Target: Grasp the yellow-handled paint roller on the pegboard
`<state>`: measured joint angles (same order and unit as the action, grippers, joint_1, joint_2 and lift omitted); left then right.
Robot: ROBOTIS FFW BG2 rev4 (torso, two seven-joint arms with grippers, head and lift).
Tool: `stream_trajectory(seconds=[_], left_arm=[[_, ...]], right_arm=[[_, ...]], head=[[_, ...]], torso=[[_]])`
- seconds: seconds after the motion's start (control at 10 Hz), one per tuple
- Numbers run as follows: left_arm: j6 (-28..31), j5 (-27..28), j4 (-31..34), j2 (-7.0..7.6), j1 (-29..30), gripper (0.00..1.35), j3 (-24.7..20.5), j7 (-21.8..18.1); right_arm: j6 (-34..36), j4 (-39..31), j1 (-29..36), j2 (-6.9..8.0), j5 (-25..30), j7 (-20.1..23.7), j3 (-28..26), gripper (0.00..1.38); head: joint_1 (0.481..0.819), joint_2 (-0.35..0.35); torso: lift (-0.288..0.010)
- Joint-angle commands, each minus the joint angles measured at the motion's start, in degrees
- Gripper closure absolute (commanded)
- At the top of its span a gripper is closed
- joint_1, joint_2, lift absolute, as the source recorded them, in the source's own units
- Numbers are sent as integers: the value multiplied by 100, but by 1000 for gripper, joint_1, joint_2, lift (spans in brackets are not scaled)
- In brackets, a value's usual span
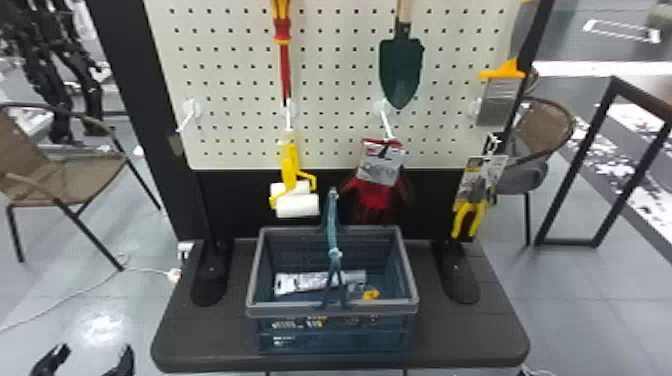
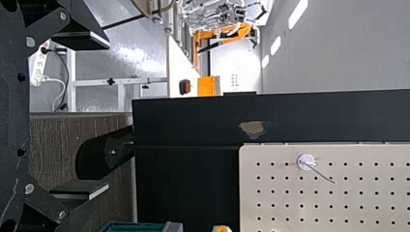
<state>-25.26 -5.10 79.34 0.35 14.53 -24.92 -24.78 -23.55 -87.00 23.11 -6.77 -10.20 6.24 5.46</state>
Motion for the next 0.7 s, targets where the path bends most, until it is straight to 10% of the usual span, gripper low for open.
stream_trajectory(seconds=[0.0, 0.6], left_arm=[[12, 0, 2, -50, -3, 268, 23, 0], [92, -35, -6, -50, -38, 280, 102, 0]], right_arm=[[0, 8, 0, 0, 0, -9, 17, 79], [0, 25, 0, 0, -9, 0, 34, 79]], head=[[549, 0], [549, 0]], torso=[[-100], [-100]])
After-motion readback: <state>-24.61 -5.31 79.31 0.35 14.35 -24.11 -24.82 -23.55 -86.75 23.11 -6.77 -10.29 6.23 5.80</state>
